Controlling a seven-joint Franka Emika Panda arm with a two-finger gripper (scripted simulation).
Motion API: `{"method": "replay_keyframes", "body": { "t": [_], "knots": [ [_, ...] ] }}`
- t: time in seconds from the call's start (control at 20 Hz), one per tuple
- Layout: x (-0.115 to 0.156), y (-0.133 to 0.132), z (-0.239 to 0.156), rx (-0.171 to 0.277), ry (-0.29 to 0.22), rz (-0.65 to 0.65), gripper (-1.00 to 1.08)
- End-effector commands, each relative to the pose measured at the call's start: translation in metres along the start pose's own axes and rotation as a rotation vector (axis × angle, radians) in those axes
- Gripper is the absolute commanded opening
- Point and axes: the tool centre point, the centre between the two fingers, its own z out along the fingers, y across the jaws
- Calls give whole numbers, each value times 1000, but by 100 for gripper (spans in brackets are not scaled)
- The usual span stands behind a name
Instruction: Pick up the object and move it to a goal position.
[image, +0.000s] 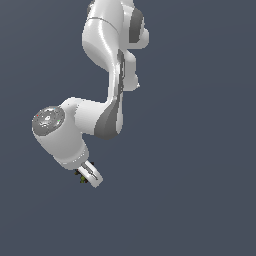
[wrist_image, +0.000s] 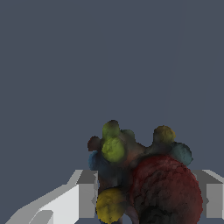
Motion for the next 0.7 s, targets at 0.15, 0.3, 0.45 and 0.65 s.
{"method": "replay_keyframes", "body": {
  "t": [0.15,0.3,0.45,0.65],
  "knots": [
    [14,1,-10,1,1,-1,-100],
    [18,1,-12,0,0,-1,-100],
    [21,1,-14,0,0,-1,-100],
    [22,1,-14,0,0,-1,-100]
  ]
}}
